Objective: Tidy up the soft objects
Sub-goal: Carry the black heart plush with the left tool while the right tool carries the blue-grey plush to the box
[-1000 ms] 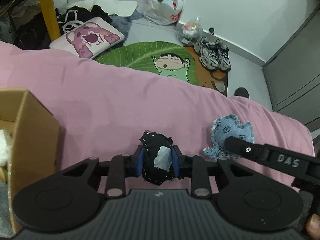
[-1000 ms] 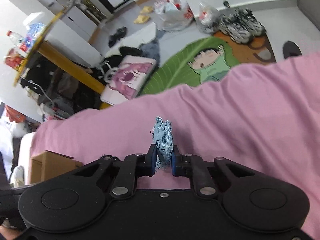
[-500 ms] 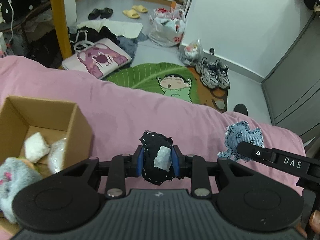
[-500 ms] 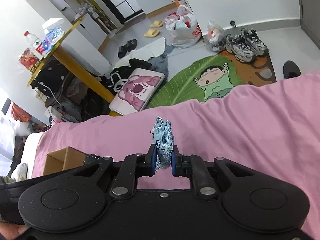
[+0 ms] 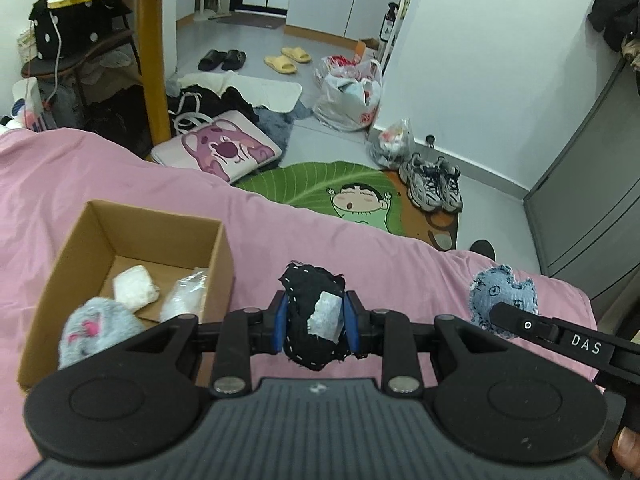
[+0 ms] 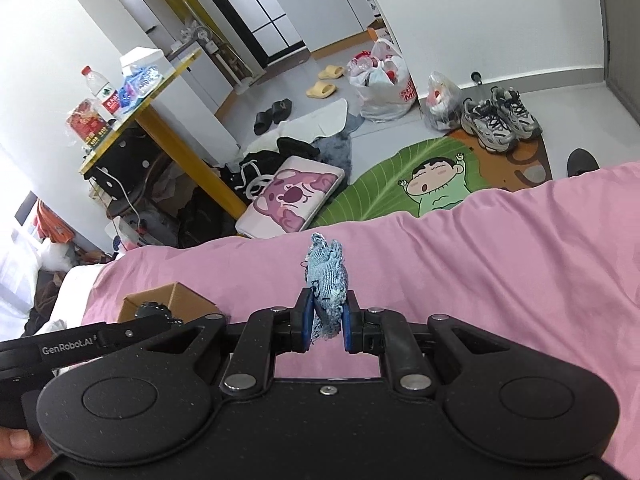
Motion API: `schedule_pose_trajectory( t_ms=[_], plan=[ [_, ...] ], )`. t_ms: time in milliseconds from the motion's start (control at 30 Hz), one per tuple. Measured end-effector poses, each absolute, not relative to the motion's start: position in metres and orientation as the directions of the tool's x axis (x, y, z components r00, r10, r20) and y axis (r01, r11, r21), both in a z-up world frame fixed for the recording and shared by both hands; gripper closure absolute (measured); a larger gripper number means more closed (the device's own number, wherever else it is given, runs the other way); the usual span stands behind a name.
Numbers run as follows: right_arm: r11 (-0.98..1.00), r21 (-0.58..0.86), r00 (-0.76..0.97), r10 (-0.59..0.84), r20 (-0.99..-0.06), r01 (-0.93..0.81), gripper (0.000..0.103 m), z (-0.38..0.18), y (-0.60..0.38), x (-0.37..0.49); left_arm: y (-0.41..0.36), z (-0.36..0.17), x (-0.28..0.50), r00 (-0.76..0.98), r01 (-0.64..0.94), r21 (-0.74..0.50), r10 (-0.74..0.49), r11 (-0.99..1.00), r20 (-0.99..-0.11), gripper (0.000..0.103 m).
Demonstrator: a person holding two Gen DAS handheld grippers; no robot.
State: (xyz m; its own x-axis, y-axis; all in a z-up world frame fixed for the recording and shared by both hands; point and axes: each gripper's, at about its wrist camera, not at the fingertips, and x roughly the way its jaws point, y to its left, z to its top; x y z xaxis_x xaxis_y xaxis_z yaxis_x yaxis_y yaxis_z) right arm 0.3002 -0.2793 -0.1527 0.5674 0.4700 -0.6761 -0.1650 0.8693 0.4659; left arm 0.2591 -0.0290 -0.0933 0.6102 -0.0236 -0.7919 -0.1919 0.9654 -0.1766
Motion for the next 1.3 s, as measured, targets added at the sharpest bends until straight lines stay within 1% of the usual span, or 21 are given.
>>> schedule_pose_trajectory(
  t_ms=[867, 1300],
  plan=[
    [0.867, 0.432, 0.665, 0.477, -0.575, -0.248, 0.088, -0.098, -0.28, 0.24, -0.005, -0.032, 0.19, 0.705, -0.233, -0.157, 0.056, 0.96, -0.707, 0.075],
    [0.859, 0.414, 0.67, 0.499, -0.55, -0.301, 0.088, -0.085, -0.266, 0.228, 0.012, -0.018, 0.177, 0.723, -0.27, -0.151, 0.096, 0.951, -0.684, 0.075]
  ],
)
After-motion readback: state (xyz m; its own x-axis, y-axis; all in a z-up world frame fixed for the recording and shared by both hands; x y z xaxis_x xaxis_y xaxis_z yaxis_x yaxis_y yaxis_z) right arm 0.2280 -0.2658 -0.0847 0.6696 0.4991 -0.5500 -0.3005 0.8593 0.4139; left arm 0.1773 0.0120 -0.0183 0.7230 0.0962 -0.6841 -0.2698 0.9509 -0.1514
